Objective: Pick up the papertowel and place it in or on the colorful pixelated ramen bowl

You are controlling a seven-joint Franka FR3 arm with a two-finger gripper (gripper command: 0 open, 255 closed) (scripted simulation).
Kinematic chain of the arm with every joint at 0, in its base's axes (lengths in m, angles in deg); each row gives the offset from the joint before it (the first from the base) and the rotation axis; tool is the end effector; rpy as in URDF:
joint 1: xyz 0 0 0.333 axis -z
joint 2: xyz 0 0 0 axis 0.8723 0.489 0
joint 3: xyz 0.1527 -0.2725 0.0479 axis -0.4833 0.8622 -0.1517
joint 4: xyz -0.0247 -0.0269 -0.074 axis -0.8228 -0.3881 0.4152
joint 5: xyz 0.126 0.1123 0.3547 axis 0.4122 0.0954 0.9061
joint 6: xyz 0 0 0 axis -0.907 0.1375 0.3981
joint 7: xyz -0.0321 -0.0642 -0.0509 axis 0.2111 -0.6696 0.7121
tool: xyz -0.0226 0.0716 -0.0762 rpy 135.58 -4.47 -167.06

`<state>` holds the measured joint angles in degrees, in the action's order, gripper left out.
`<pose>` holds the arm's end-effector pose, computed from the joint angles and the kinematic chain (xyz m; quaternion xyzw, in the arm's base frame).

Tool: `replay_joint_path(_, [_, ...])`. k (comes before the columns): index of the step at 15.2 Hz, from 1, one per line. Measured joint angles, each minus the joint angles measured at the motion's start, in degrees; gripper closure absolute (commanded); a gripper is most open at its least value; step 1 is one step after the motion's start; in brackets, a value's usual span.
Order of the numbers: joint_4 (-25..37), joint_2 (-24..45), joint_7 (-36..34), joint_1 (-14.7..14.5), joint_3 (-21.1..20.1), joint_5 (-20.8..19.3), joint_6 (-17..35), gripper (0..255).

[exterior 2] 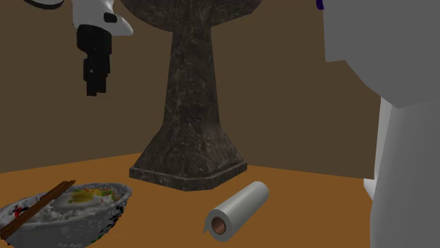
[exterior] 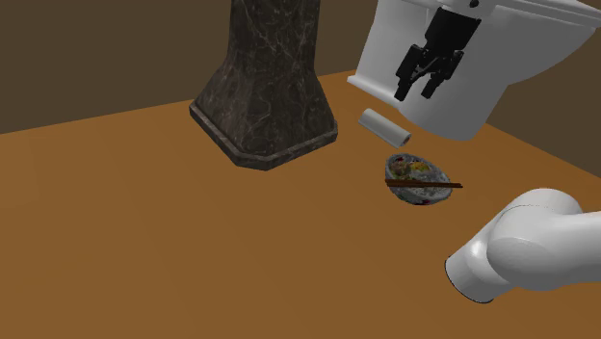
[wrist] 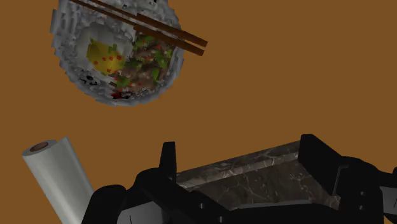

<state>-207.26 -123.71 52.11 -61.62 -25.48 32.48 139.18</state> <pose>0.3218 0.0126 0.6029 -0.9972 0.0729 -0.0125 0.0114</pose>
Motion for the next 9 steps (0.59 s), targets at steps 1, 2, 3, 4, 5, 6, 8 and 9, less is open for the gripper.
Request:
replay_joint_path(1, [0.0,0.0,0.0,0.0,0.0,0.0,0.0,0])
replay_joint_path(2, [0.0,0.4,0.7,0.1,0.6,-0.2,0.4,0])
replay_joint_path(3, [-0.2,1.2,1.7,0.3,1.5,-0.5,1.3,0])
replay_joint_path(4, [-0.9,1.5,3.0,0.5,2.5,-0.9,2.2,0])
replay_joint_path(5, [-0.9,2.3,4.5,0.8,3.8,-1.4,2.9,0])
replay_joint_path(6, [-1.5,3.1,6.1,1.1,5.1,-1.8,4.3,0])
replay_joint_path(8, [-1.9,4.8,9.1,1.6,7.5,-2.5,6.3,0])
replay_joint_path(9, [-1.5,6.1,10.5,1.7,8.6,-2.7,7.1,0])
